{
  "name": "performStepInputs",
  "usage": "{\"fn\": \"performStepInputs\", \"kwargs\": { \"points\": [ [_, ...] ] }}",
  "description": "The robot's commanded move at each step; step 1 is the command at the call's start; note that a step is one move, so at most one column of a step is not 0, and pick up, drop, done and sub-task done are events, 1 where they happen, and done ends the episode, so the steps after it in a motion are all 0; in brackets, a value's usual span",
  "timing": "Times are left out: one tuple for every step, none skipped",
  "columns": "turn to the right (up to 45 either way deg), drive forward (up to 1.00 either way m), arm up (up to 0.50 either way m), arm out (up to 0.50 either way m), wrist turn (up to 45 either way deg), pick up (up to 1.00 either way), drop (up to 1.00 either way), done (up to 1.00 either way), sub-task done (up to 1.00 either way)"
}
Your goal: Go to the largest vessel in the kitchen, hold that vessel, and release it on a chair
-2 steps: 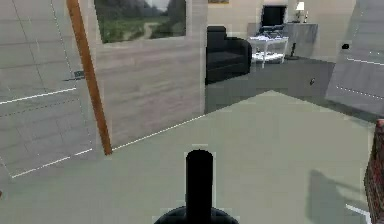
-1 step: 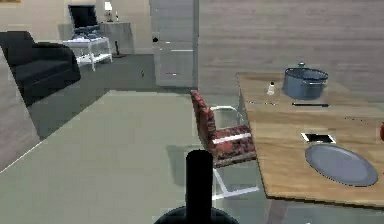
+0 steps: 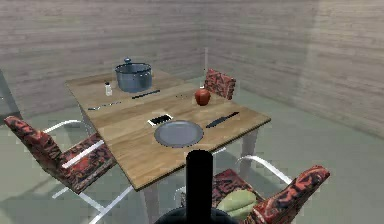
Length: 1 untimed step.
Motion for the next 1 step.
{"fn": "performStepInputs", "kwargs": {
  "points": [
    [15.0, 0.0, 0.0, 0.0, 0.0, 0.0, 0.0, 0.0, 0.0]
  ]
}}
